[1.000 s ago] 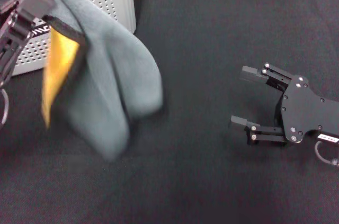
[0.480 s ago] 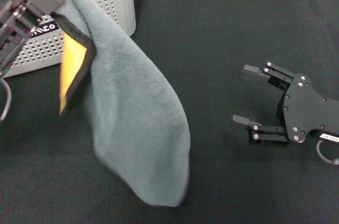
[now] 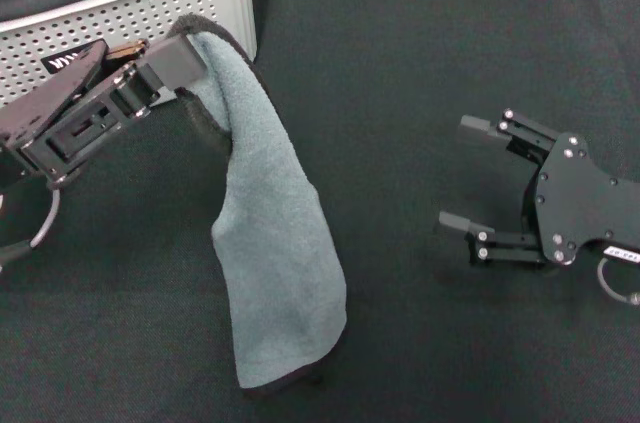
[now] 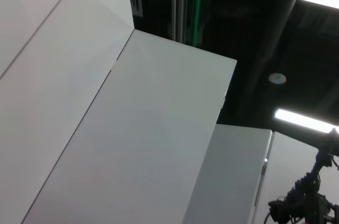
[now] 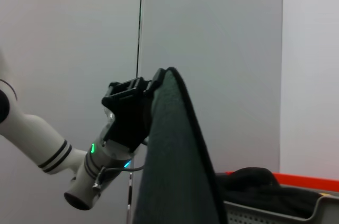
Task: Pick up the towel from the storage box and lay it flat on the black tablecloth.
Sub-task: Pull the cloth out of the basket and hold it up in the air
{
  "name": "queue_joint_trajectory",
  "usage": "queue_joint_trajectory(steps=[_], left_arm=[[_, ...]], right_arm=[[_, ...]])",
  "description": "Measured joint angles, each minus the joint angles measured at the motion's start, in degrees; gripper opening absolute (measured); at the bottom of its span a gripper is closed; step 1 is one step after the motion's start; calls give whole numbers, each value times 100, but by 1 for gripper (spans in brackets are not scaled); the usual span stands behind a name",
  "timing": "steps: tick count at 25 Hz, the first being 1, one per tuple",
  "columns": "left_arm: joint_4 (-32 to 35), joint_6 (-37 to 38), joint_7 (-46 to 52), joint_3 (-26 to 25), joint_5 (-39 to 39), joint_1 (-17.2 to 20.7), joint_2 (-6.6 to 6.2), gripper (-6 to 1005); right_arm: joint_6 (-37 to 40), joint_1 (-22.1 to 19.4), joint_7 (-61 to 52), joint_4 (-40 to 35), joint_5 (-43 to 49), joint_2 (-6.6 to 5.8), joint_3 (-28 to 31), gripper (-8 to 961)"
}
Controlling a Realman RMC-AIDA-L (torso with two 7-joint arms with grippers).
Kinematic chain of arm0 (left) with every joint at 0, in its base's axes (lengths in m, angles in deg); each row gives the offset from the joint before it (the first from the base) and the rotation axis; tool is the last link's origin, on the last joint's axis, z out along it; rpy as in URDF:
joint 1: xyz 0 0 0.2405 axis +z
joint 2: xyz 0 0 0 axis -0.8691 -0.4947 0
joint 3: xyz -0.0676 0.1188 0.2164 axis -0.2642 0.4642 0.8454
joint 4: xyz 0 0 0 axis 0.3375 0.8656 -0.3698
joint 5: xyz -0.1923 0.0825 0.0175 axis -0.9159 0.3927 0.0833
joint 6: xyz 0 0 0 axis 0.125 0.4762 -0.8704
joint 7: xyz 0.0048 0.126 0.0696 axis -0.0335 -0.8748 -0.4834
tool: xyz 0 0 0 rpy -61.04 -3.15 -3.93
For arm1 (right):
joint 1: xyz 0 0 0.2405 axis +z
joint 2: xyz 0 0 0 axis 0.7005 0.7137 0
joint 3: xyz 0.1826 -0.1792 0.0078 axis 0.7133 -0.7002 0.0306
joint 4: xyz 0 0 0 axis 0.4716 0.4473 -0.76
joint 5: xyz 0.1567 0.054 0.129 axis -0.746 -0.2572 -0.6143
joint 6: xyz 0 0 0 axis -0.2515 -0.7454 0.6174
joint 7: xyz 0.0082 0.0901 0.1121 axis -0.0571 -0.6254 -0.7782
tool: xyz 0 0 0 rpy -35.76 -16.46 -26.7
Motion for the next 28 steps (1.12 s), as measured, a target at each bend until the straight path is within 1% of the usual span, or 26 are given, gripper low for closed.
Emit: queue_joint_trajectory(steps=[6,11,15,19,23,28], left_arm=[[86,27,131,-105,21,-28,-30,15],[634,49,379,-111,166,-40,8,15],[1125,94,706,-110,246,-40,52,15],[1329,96,855,-115,250,-50,63,16],[1346,96,880,-128,226,-93,69,16],[1349,96,883,-128,238,-181,68,16]], right_arm=[[-112,74,4,6,19,-4,144,890],[-579,277,6,121,41,24,82,890],[-702,466,6,262,44,38,56,890],[-777,696,3,463,45,46,24,889],[-759,801,-47,504,36,49,-176,889],[-727,889,-68,484,10,55,-622,890]])
